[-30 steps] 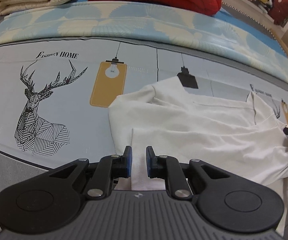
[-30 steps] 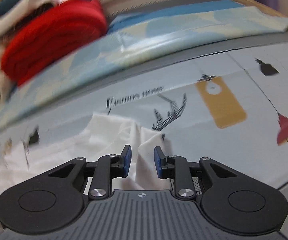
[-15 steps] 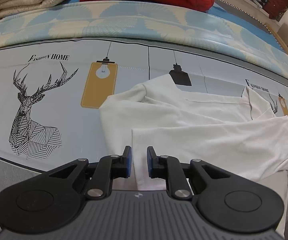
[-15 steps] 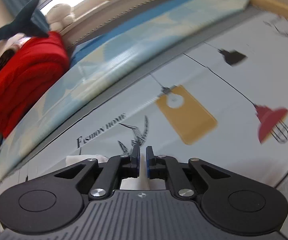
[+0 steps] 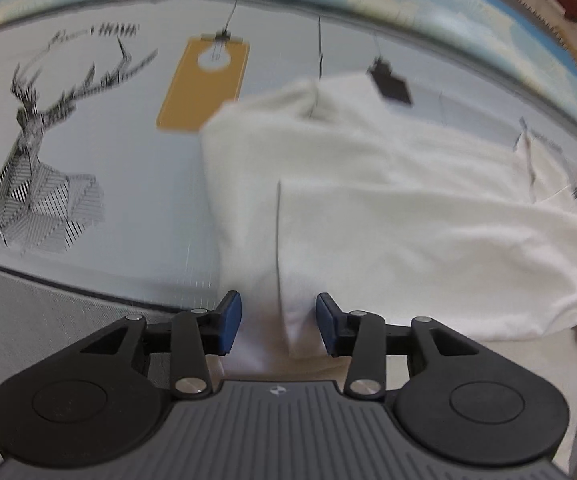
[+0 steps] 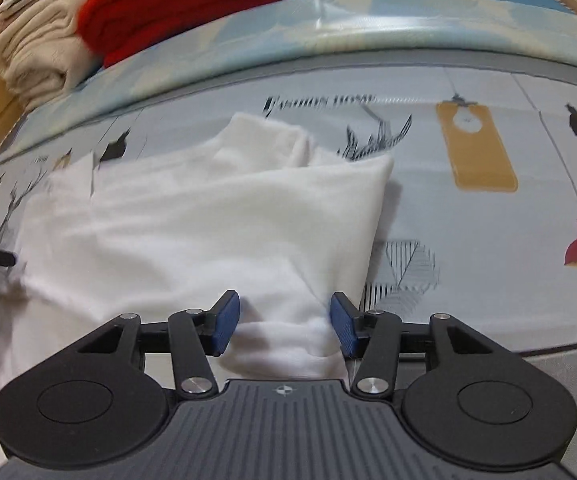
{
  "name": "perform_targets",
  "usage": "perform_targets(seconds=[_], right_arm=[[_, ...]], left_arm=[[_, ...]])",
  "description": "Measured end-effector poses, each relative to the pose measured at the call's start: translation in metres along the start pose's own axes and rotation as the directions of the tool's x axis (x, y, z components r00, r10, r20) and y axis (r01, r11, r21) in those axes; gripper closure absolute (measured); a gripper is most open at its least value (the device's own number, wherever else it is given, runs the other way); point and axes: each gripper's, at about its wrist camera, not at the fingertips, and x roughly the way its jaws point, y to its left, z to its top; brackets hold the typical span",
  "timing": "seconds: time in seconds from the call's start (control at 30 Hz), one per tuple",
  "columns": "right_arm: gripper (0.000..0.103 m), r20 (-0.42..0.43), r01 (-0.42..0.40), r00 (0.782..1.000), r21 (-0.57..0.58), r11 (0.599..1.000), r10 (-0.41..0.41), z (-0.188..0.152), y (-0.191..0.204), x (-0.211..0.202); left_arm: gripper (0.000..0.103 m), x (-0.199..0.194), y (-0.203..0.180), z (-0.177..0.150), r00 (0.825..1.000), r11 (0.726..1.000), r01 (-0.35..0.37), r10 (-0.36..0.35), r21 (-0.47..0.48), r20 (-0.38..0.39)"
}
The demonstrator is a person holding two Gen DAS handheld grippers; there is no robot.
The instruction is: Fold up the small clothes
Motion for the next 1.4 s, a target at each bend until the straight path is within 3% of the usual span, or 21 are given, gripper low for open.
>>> perform_targets(seconds=[0.07,0.1,0.13,0.17,0.27,0.33,0.43,0.53,0.63,0.7,0.8,0.9,0.97,1.0,1.1,1.17,1.23,1.3,1.4], right_arm=[[0.050,-0.034,-0.006,0.999,-0.015,1.000,0.006,-0.005,0.000,-0.003],[0.050,-0.045,0.001,0.999,-0.024,1.000,-0.003,-0.007,-0.001,-0.005],[0.051,-0.056,0.004,0.998,-0.024,1.000,-0.005,-0.008,0.000,-0.008],[0.051,-0.057,-0.001,0.998,-0.018,1.000,0.000,-0.011,0.001,-0.011],[0.054,-0.025,0.003,1.000,-0.023,1.000,-0.003,-0.011,0.004,-0.017],[0.062,-0.021,0.035,0.999,-0.030,0.999,-0.035,-0.012,0.006,-0.015],[0.064,-0.043,0.110,0.993,-0.016,0.994,-0.111,-0.016,0.003,-0.014],[0.064,0.001,0.170,0.985,-0.011,0.985,-0.170,-0.013,0.004,-0.029],[0.063,0.087,0.202,0.976,-0.012,0.979,-0.200,-0.007,0.009,-0.051],[0.063,0.138,0.161,0.977,0.018,0.987,-0.162,-0.004,0.010,-0.060],[0.062,0.189,0.081,0.978,0.024,0.996,-0.084,-0.003,0.018,-0.060],[0.060,0.128,0.070,0.989,-0.008,0.998,-0.068,-0.008,0.026,-0.035],[0.060,0.015,0.151,0.989,-0.037,0.988,-0.150,-0.014,0.027,-0.008],[0.060,-0.001,0.180,0.984,-0.057,0.982,-0.180,-0.017,0.027,-0.002],[0.059,0.045,0.147,0.988,-0.019,0.989,-0.146,-0.008,0.028,-0.009],[0.060,0.067,0.117,0.991,0.039,0.992,-0.120,-0.005,0.022,-0.011],[0.059,0.003,0.198,0.980,0.040,0.979,-0.198,-0.010,0.020,0.000],[0.055,-0.038,0.287,0.957,-0.043,0.957,-0.289,-0.020,0.032,0.007],[0.055,0.010,0.304,0.952,-0.102,0.947,-0.304,-0.021,0.052,-0.009]], left_arm=[[0.058,0.001,-0.003,-0.004,1.000,1.000,-0.008,0.008,0.024,0.010],[0.067,-0.001,-0.004,-0.006,1.000,0.999,-0.013,0.013,0.038,0.014],[0.079,-0.004,-0.005,-0.007,1.000,0.999,-0.007,0.006,0.042,0.019],[0.102,-0.007,-0.005,-0.007,1.000,0.999,0.006,-0.007,0.039,0.026],[0.103,-0.025,-0.011,-0.010,0.995,0.996,-0.007,-0.001,0.084,0.098],[0.103,-0.027,-0.013,-0.013,0.995,0.995,-0.016,0.006,0.100,0.098],[0.103,-0.020,-0.009,-0.017,0.996,0.993,-0.072,0.067,0.094,0.055],[0.103,-0.034,-0.005,-0.017,0.982,0.984,-0.159,0.149,0.082,0.120],[0.102,-0.053,-0.001,-0.013,0.982,0.996,-0.072,0.063,0.043,0.179],[0.102,-0.054,-0.003,-0.014,0.983,0.999,-0.018,0.008,0.048,0.185],[0.101,-0.040,-0.012,-0.019,0.989,0.997,0.009,-0.020,0.081,0.146],[0.097,-0.009,-0.015,-0.027,0.998,0.991,-0.032,0.025,0.130,0.058],[0.096,-0.009,-0.016,-0.029,0.995,0.987,-0.073,0.062,0.145,0.076],[0.096,-0.012,-0.016,-0.028,0.995,0.987,-0.075,0.064,0.142,0.080],[0.095,-0.026,-0.016,-0.027,0.991,0.990,-0.038,0.020,0.138,0.133],[0.094,-0.018,-0.014,-0.027,0.991,0.989,-0.047,0.028,0.144,0.130],[0.094,-0.001,-0.010,-0.032,0.994,0.984,-0.101,0.093,0.145,0.063],[0.093,-0.006,-0.012,-0.035,0.992,0.984,-0.106,0.095,0.146,0.084],[0.092,-0.026,-0.013,-0.038,0.987,0.988,-0.098,0.082,0.120,0.135]])
